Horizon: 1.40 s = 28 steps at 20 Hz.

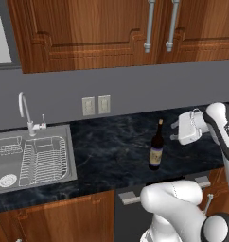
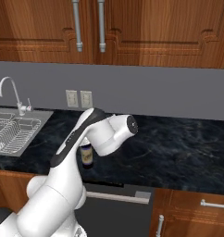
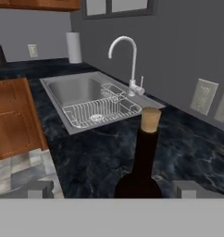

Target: There is a wine glass and glass cup on the dining counter. Place the wine bottle next to the wine glass and the juice bottle next to the glass cup.

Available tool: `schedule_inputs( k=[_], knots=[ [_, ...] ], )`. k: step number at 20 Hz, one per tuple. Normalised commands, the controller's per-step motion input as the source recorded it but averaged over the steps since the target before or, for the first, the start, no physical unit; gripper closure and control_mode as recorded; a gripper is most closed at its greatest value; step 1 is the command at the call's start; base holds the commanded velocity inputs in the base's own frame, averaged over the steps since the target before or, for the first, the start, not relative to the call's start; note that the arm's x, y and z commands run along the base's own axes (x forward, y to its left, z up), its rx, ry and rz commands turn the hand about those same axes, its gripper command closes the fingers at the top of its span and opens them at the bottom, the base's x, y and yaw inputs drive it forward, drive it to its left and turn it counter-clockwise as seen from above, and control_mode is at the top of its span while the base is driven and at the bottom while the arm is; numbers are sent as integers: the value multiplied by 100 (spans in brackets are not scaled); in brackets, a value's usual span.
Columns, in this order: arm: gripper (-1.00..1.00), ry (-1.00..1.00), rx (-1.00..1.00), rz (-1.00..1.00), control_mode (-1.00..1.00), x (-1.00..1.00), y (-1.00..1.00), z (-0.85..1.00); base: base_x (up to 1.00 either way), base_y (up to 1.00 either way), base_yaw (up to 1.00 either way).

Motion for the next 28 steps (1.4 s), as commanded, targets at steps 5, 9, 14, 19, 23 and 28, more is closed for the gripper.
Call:
schedule_inputs(
  k=[5,9,14,19,23,28],
  knots=[
    [-100,0,0,0,-100,22,0,-12,0,0,0],
    [-100,0,0,0,-100,16,0,-11,0,0,0],
    [-100,0,0,2,-100,13,2,-14,0,0,0],
    [-100,-1,0,3,-100,6,7,-15,0,0,0],
    [-100,0,0,1,-100,18,5,-15,0,0,0],
    [-100,-1,0,1,-100,6,7,-7,0,0,0]
  ],
)
